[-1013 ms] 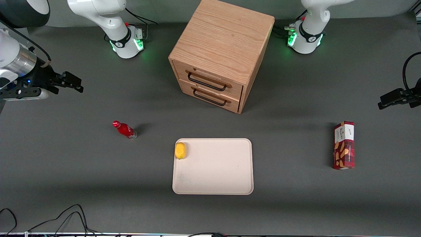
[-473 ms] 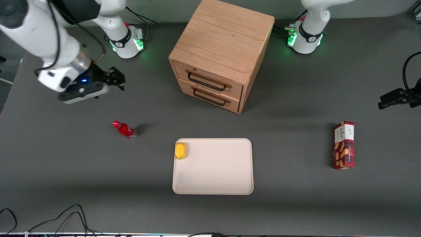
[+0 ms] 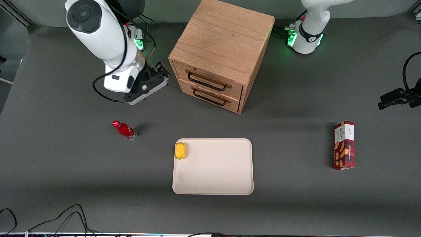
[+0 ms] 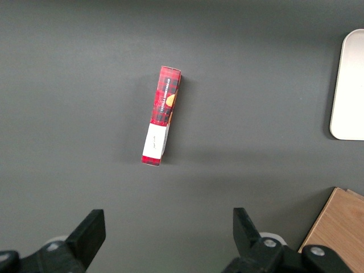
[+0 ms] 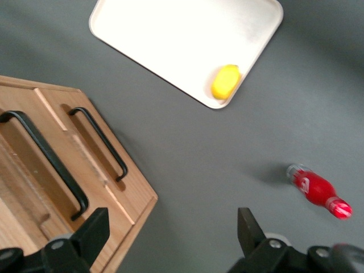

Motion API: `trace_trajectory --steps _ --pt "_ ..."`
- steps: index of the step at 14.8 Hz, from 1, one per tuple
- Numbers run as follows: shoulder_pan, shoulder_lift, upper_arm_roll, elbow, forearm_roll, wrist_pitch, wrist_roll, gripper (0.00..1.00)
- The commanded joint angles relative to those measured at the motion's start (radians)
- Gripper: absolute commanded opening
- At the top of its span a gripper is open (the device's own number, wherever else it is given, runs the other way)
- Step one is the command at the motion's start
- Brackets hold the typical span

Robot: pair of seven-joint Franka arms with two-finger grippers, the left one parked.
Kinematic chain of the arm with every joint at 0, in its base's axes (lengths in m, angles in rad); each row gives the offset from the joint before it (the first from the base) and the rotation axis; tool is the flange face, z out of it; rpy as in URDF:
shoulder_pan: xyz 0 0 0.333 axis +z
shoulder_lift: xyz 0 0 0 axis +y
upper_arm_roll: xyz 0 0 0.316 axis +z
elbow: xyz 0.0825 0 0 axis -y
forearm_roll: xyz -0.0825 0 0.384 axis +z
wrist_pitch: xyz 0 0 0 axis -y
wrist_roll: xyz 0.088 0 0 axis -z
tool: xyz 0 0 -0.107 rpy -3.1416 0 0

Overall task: Open upper drawer
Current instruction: 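Move the right gripper toward the upper drawer's black handle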

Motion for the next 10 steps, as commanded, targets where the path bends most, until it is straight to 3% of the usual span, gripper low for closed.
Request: trace_trajectory --steps 1,6,10 --pt "0.059 0.096 0.008 0.082 -0.013 0.003 -0.004 1.00" --pt "0.105 0.151 0.011 0.085 -0.012 0.063 -0.020 1.00" --pt "0.120 0.170 0.018 0.079 -0.003 0.075 -0.133 1.00"
